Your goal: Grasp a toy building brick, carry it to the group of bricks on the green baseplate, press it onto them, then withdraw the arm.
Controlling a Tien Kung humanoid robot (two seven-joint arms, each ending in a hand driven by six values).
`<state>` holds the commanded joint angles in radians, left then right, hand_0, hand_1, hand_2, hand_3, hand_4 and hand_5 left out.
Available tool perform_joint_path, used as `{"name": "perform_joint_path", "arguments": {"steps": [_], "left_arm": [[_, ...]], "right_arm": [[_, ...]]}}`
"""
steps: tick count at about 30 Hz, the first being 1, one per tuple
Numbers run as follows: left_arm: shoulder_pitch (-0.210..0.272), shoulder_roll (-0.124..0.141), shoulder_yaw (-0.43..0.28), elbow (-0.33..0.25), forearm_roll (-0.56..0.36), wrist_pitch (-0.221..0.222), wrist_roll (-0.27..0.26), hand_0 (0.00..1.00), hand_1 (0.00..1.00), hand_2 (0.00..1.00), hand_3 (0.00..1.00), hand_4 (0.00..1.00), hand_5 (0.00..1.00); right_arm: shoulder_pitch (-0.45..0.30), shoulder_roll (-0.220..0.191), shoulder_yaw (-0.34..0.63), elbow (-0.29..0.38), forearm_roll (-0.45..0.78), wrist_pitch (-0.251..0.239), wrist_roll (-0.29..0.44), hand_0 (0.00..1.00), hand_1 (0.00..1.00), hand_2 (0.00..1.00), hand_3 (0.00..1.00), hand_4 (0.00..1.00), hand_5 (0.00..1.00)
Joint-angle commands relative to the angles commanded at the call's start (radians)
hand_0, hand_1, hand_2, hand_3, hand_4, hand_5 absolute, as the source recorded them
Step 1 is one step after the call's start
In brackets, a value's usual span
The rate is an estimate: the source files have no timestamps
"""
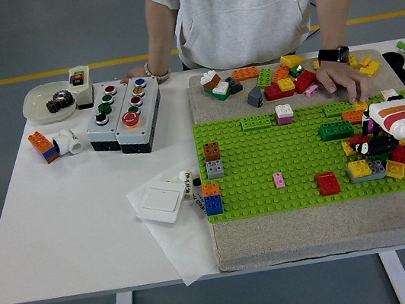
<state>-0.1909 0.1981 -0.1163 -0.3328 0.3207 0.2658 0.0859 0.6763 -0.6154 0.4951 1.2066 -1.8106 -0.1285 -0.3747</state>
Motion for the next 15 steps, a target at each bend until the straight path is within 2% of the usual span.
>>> {"name": "perform_joint_path", "arguments": {"steps": [2,3,15], "left_arm": [[0.0,0.0,0.001,0.0,-0.001,0.0,0.0,0.753,0.748,0.741,0.589,0.614,0.642],[0.0,0.0,0.002,0.0,-0.002,0.0,-0.001,0.753,0.748,0.741,0.588,0.614,0.643],[-0.002,0.0,0.004,0.0,-0.008,0.001,-0.003,0.752,0.748,0.741,0.589,0.613,0.642]], "right_arm": [[0.0,0.0,0.001,-0.001,-0.005,0.003,0.001,0.2,0.395,0.499,0.511,0.908,0.574],[0.001,0.0,0.002,-0.002,-0.006,0.003,0.001,0.209,0.407,0.531,0.528,0.96,0.602],[0.001,-0.003,0.024,0.007,-0.016,-0.003,-0.006,0.198,0.402,0.542,0.533,0.981,0.624]]}}
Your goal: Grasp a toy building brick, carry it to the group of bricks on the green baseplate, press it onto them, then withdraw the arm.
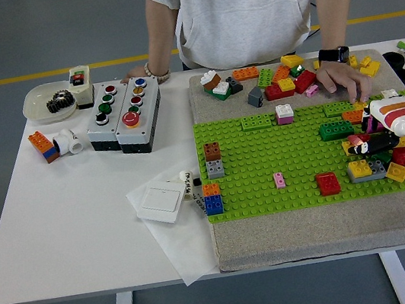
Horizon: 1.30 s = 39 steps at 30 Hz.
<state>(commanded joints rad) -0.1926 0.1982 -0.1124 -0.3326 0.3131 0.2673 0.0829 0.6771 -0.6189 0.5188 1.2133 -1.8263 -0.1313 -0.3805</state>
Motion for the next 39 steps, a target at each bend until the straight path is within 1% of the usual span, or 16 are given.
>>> {"name": "perform_joint_path", "arguments": {"steps": [2,6,7,11,12,18,19,23,30,36,37,39], "left_arm": [[-0.001,0.0,0.0,0.0,0.0,0.0,0.0,0.752,0.748,0.741,0.589,0.613,0.642],[-0.001,0.0,0.0,0.0,0.0,0.0,0.0,0.752,0.748,0.741,0.588,0.614,0.643],[-0.002,0.0,0.0,0.0,0.0,0.0,0.0,0.752,0.748,0.741,0.588,0.614,0.643],[-0.002,-0.001,0.0,-0.001,0.001,0.0,0.001,0.752,0.748,0.741,0.588,0.614,0.643],[-0.002,-0.001,0.0,-0.001,0.0,0.0,0.001,0.752,0.749,0.742,0.588,0.613,0.642],[0.0,-0.001,0.0,-0.001,0.001,0.0,0.001,0.752,0.749,0.742,0.588,0.613,0.642],[0.0,-0.001,-0.001,-0.001,0.001,0.0,0.001,0.752,0.749,0.742,0.588,0.612,0.641],[-0.001,-0.001,-0.002,-0.002,0.008,0.0,0.002,0.752,0.749,0.742,0.588,0.612,0.641],[0.0,-0.001,-0.006,-0.002,0.013,0.001,0.004,0.753,0.75,0.742,0.587,0.613,0.644],[0.001,-0.001,-0.009,-0.002,0.019,0.0,0.006,0.753,0.75,0.742,0.587,0.613,0.644],[0.001,-0.001,-0.01,-0.002,0.02,0.0,0.006,0.753,0.75,0.742,0.587,0.613,0.644],[0.001,-0.001,-0.01,-0.003,0.021,0.0,0.007,0.753,0.75,0.742,0.587,0.613,0.644]], "right_arm": [[0.001,0.0,0.003,-0.002,0.001,-0.001,-0.003,0.198,0.402,0.542,0.533,0.981,0.624],[0.013,0.004,-0.006,-0.027,0.013,0.01,-0.004,0.198,0.402,0.542,0.533,0.981,0.624],[0.016,0.006,-0.008,-0.033,0.016,0.011,-0.004,0.197,0.402,0.537,0.53,0.948,0.589],[0.027,0.011,-0.019,-0.049,0.029,0.02,-0.003,0.197,0.402,0.537,0.53,0.948,0.589],[0.03,0.013,-0.022,-0.054,0.031,0.023,-0.003,0.196,0.4,0.536,0.532,0.971,0.612],[0.046,0.023,-0.047,-0.069,0.042,0.049,-0.004,0.196,0.4,0.536,0.532,0.971,0.612],[0.048,0.024,-0.049,-0.072,0.043,0.05,-0.004,0.196,0.4,0.536,0.535,0.991,0.631],[0.058,0.034,-0.057,-0.095,0.061,0.063,-0.003,0.196,0.4,0.536,0.535,0.991,0.631],[0.071,0.042,-0.063,-0.117,0.092,0.086,-0.002,0.196,0.4,0.538,0.535,0.998,0.637],[0.071,0.044,-0.068,-0.124,0.12,0.087,0.004,0.196,0.4,0.538,0.535,0.998,0.637],[0.07,0.044,-0.068,-0.124,0.123,0.086,0.004,0.196,0.397,0.519,0.519,0.996,0.641],[0.068,0.044,-0.069,-0.125,0.121,0.081,0.001,0.196,0.397,0.519,0.519,0.996,0.641]]}}
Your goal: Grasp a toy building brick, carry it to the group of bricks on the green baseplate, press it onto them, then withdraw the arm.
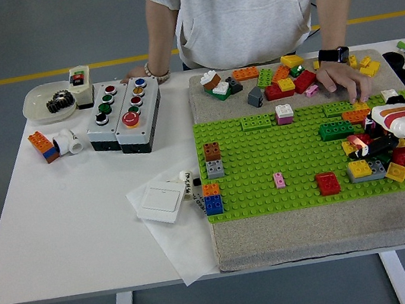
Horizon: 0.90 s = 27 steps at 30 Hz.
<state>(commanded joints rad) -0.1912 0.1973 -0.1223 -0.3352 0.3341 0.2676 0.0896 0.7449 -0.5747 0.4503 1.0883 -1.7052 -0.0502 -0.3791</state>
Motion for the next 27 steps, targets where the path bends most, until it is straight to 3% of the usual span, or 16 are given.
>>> {"name": "perform_joint_path", "arguments": {"steps": [3,4,27], "left_arm": [[0.0,0.0,0.0,0.0,0.0,0.0,0.0,0.753,0.75,0.742,0.587,0.613,0.644],[-0.001,0.0,0.0,0.0,0.0,0.0,0.0,0.753,0.75,0.741,0.586,0.613,0.644],[-0.009,0.002,0.006,0.002,-0.011,0.002,-0.004,0.755,0.749,0.739,0.586,0.613,0.645]], "right_arm": [[-0.003,-0.001,0.0,0.002,0.002,-0.007,0.0,0.196,0.397,0.519,0.519,0.996,0.641],[-0.004,-0.003,0.0,0.005,0.004,-0.011,-0.001,0.17,0.369,0.485,0.504,0.955,0.663],[-0.005,-0.013,0.017,0.015,0.063,-0.013,-0.009,0.166,0.36,0.481,0.508,0.974,0.678]]}}
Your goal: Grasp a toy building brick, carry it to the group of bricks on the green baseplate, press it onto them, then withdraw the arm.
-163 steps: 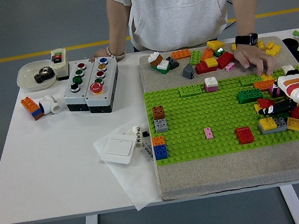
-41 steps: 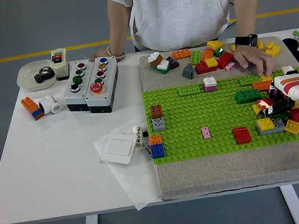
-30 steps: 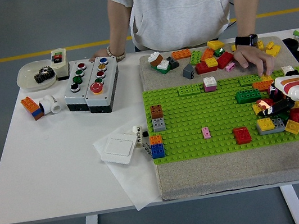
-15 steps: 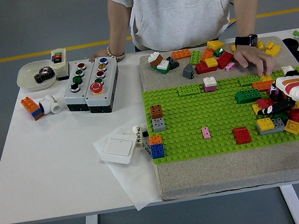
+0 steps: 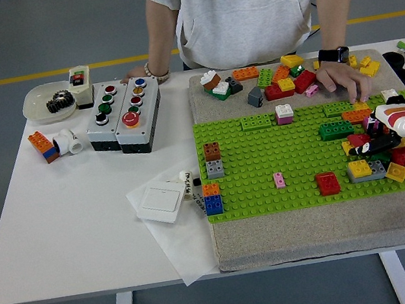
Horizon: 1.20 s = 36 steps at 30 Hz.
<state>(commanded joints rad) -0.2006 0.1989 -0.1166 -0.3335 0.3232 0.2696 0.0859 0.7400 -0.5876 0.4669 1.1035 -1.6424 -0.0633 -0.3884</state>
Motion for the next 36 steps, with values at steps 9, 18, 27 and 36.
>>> {"name": "perform_joint_path", "arguments": {"steps": [9,18,27,36], "left_arm": [[-0.001,0.0,0.001,0.0,-0.002,0.001,-0.001,0.755,0.75,0.739,0.586,0.613,0.644],[-0.003,0.0,0.002,0.0,-0.003,0.001,-0.002,0.755,0.75,0.741,0.585,0.612,0.644],[-0.003,-0.001,0.003,0.001,-0.005,0.002,-0.002,0.755,0.752,0.74,0.585,0.612,0.645],[-0.001,-0.002,0.0,-0.001,0.004,0.0,0.002,0.757,0.752,0.739,0.585,0.612,0.643]], "right_arm": [[0.0,-0.002,0.002,0.002,0.021,-0.012,-0.004,0.153,0.346,0.484,0.515,0.944,0.752],[0.0,-0.002,-0.004,-0.002,-0.001,-0.017,-0.004,0.135,0.33,0.473,0.506,0.893,0.813],[-0.001,-0.002,-0.006,-0.005,-0.039,-0.01,-0.001,0.083,0.257,0.422,0.462,0.886,0.716],[-0.006,0.0,-0.015,-0.005,-0.074,-0.015,0.005,0.079,0.249,0.399,0.46,0.835,0.626]]}}
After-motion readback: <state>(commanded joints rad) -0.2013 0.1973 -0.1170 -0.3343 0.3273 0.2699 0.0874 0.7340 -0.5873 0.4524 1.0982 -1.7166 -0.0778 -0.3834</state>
